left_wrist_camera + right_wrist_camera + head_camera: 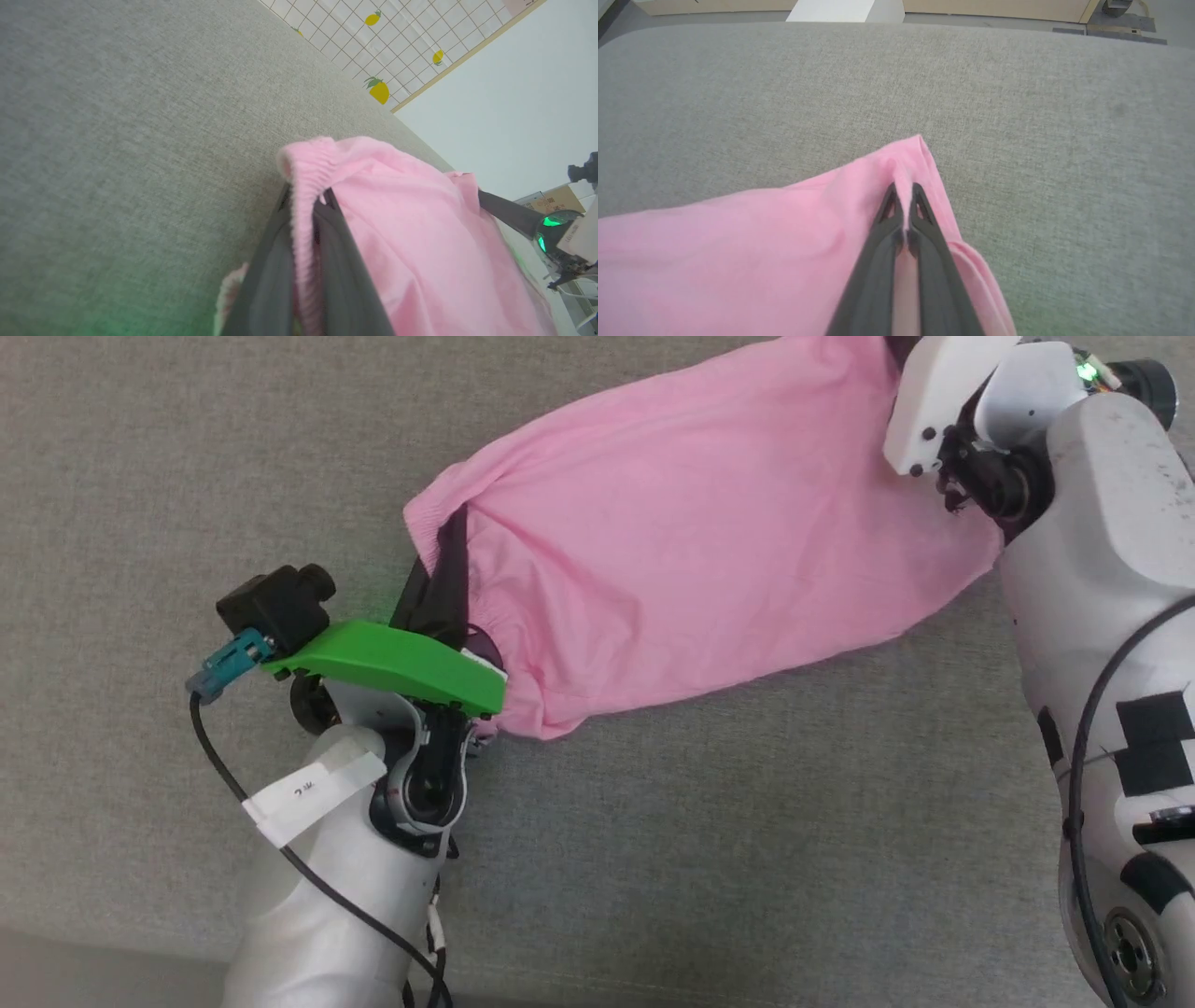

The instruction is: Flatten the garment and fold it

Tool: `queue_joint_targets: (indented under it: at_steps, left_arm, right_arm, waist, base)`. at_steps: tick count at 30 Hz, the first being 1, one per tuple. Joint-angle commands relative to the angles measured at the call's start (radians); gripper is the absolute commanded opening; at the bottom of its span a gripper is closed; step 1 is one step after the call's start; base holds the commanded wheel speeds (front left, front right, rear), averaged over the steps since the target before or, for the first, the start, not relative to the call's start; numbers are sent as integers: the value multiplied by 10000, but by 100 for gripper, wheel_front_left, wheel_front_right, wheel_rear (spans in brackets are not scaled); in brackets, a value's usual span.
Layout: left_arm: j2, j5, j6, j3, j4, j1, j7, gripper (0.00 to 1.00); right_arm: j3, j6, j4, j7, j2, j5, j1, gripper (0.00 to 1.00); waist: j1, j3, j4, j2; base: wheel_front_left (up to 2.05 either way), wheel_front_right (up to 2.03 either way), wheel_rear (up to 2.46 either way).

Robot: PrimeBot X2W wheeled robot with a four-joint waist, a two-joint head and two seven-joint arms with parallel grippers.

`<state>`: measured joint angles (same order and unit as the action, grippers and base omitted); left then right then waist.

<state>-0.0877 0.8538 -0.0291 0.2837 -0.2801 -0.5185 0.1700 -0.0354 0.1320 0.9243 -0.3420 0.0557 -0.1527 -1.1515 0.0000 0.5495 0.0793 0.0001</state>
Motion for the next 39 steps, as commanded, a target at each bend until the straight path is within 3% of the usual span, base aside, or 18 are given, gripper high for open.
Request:
queue_joint_targets:
  at_steps: [1,2,3,4,5,6,15,21,25,31,39]
  left_arm:
    - [-26,185,-27,-5,-324,138,-62,0]
    - [-18,232,-43,-3,-354,158,-111,0]
    - [-22,236,-47,7,-370,168,-127,0]
    - [-23,273,-34,26,-394,196,-186,34]
    - [-28,304,-27,39,-412,224,-239,94]
    - [-42,321,-45,43,-415,255,-281,100]
    - [-617,32,-422,-213,148,696,-32,100]
    - [-1673,-2143,-1126,23,1146,1337,757,100]
    - [-2026,-3462,-1500,248,1693,1972,887,100]
    - [-1789,-3951,-1725,187,2269,2909,913,100]
    - [-1467,-4078,-1611,-39,2431,3020,916,100]
  right_arm:
    - [-26,-13,202,160,-15,120,-230,0]
    - [-49,-13,316,346,-19,195,-304,22]
    - [-79,-13,420,468,-21,246,-354,100]
    - [-117,-13,538,632,-24,272,-408,100]
    - [-138,-13,628,759,-26,280,-445,100]
    - [-162,-13,719,928,-28,281,-493,100]
    - [141,-13,1114,1900,95,-473,-415,100]
    - [818,-13,1302,1505,483,-432,620,100]
    - [1126,-13,1580,869,780,70,1316,100]
    - [1186,-13,1733,-47,905,586,1891,100]
    - [1102,-13,1667,-586,724,1160,2363,100]
  waist:
    - [0,54,62,-1]
    - [0,46,67,-1]
    - [0,22,65,-1]
    - [0,-31,55,-1]
    - [0,-91,47,-1]
    - [0,-170,34,-1]
    - [0,-1481,-140,-1]
    - [0,-2440,-359,-1]
    - [0,-2798,-446,-1]
    - [0,-2829,-368,-1]
    - [0,-2336,-64,-1]
  base:
    - [0,0,0]
    - [0,0,0]
    - [0,0,0]
    - [0,0,0]
    - [0,0,0]
    - [0,0,0]
    - [0,0,0]
    - [0,0,0]
    - [0,0,0]
    - [0,0,0]
    - [0,0,0]
